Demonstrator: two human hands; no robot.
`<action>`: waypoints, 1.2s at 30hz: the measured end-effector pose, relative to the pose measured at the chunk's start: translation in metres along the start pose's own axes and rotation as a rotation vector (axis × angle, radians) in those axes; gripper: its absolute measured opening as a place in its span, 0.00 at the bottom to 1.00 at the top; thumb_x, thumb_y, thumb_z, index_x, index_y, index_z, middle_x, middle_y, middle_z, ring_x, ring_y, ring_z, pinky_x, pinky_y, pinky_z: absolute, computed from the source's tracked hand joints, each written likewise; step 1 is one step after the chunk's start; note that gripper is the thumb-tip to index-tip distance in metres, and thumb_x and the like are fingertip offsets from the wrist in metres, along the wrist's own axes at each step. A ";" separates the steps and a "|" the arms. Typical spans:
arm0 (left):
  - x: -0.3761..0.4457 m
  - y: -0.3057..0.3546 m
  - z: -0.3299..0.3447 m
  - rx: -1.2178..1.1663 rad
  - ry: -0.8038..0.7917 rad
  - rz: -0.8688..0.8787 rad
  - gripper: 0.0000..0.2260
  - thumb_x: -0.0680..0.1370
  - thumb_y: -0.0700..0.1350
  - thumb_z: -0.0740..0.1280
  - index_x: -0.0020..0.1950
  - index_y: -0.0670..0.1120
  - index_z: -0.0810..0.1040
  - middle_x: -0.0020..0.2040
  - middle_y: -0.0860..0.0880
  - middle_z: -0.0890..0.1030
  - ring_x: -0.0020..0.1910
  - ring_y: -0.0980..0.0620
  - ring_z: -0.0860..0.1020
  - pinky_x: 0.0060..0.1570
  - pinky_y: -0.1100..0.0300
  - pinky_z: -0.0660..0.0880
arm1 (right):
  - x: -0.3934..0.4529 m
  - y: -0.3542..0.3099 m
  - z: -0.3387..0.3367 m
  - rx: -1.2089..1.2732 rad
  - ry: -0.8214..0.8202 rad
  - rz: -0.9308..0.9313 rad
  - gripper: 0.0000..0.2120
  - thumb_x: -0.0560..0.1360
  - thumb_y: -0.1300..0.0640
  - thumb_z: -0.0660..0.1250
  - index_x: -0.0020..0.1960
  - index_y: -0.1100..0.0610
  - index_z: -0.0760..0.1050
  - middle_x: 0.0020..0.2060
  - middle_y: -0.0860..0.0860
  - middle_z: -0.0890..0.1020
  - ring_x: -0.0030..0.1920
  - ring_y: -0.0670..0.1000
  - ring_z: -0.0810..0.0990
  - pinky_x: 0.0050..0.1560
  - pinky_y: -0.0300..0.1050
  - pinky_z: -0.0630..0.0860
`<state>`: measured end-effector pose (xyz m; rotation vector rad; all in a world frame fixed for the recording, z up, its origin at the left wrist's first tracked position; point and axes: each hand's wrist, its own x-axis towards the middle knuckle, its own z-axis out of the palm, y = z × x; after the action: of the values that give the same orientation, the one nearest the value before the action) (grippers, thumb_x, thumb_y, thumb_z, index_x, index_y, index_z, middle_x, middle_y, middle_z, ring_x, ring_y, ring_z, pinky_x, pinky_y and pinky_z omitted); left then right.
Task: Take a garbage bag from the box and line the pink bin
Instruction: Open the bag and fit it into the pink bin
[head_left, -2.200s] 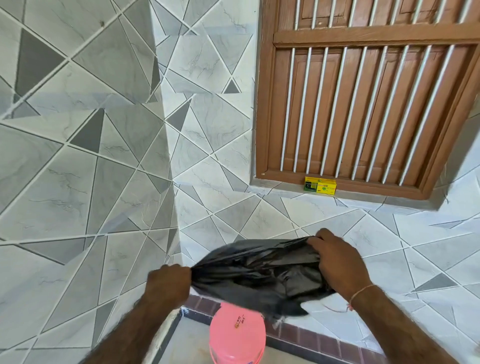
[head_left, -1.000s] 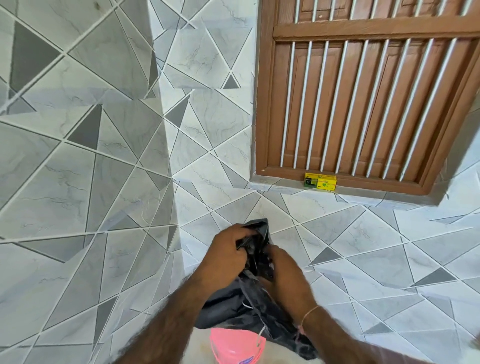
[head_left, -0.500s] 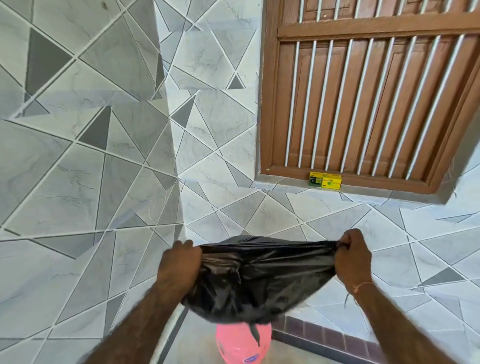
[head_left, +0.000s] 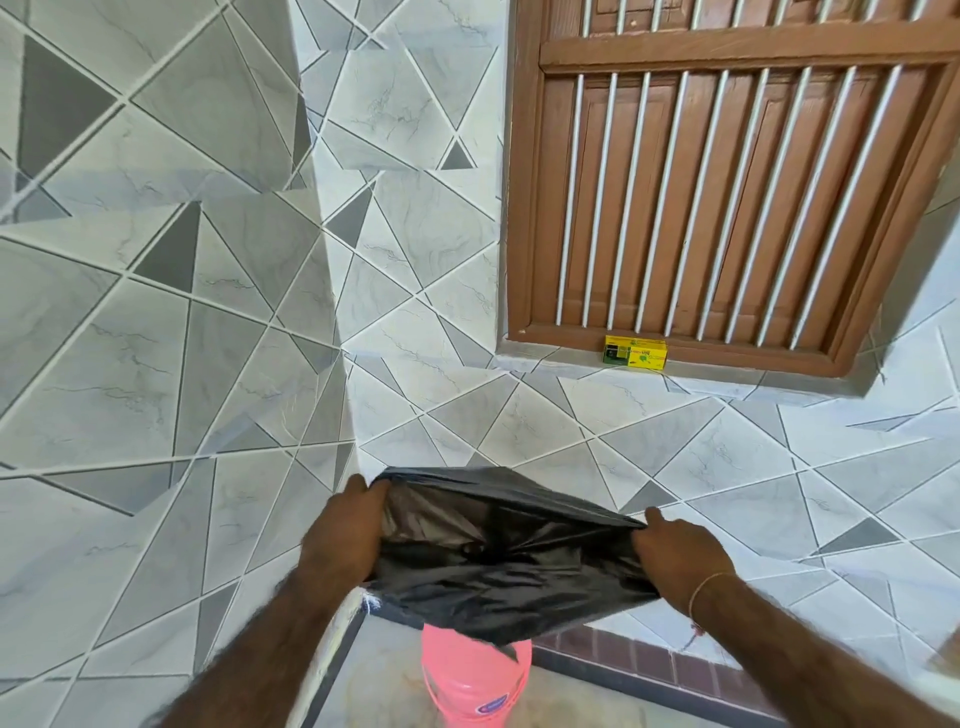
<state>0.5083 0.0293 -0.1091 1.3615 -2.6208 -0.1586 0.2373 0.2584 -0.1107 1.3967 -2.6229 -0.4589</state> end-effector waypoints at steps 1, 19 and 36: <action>-0.004 0.000 0.003 0.070 -0.015 0.026 0.21 0.76 0.52 0.64 0.68 0.52 0.66 0.60 0.45 0.72 0.57 0.44 0.76 0.56 0.51 0.76 | 0.001 0.003 0.001 0.016 -0.027 0.034 0.16 0.77 0.60 0.56 0.62 0.57 0.74 0.62 0.56 0.75 0.58 0.60 0.80 0.53 0.51 0.75; 0.000 0.015 0.033 -0.450 0.078 -0.237 0.17 0.73 0.37 0.68 0.61 0.42 0.73 0.58 0.40 0.77 0.52 0.38 0.80 0.56 0.46 0.78 | 0.013 0.020 0.022 0.395 0.016 0.397 0.20 0.74 0.58 0.58 0.66 0.57 0.65 0.58 0.58 0.76 0.59 0.61 0.78 0.56 0.52 0.76; 0.036 0.059 -0.115 -0.231 0.447 -0.029 0.15 0.74 0.38 0.59 0.61 0.42 0.67 0.57 0.38 0.73 0.55 0.34 0.76 0.51 0.41 0.75 | 0.046 0.048 -0.076 0.415 0.410 0.246 0.18 0.72 0.65 0.58 0.62 0.60 0.69 0.56 0.62 0.75 0.53 0.67 0.78 0.51 0.60 0.78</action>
<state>0.4648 0.0325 0.0185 1.1942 -2.1429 -0.1371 0.1935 0.2302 -0.0242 1.0821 -2.5686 0.3833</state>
